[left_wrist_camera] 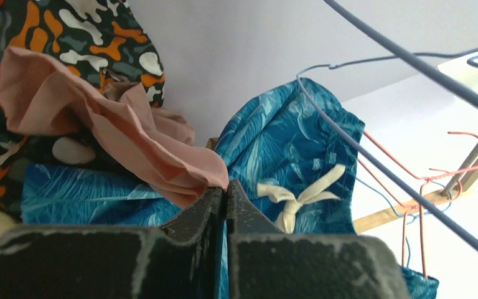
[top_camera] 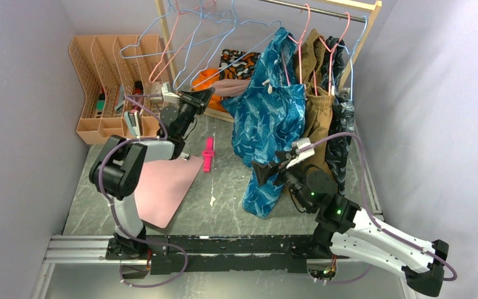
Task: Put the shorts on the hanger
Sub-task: Pick up the shorts from the center of the board.
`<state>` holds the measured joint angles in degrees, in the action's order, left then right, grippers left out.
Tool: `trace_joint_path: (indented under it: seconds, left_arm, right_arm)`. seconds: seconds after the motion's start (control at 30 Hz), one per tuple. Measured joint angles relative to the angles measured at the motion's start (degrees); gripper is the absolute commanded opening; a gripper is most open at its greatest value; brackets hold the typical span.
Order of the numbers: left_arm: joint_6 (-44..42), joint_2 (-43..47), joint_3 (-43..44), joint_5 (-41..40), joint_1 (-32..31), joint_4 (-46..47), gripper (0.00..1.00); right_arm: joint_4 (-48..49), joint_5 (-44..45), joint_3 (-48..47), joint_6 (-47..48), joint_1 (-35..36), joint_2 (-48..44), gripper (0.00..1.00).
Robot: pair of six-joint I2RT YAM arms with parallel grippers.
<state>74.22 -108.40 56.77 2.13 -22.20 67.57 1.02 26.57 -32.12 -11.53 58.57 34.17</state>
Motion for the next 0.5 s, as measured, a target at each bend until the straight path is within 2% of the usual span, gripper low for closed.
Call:
trace_joint_path:
  seconds: [0.2, 0.5]
  left_arm:
    - [-2.1, 9.99, -9.07, -0.83, -0.81, -1.05, 0.07]
    - [-9.4, 30.1, -15.17, -3.54, -2.51, -6.93, 0.07]
  right_arm:
    - [-0.07, 1.07, -0.02, 0.04, 0.02, -0.15, 0.93]
    - [-0.15, 2.6, -0.09, 0.44, 0.02, -1.4, 0.93]
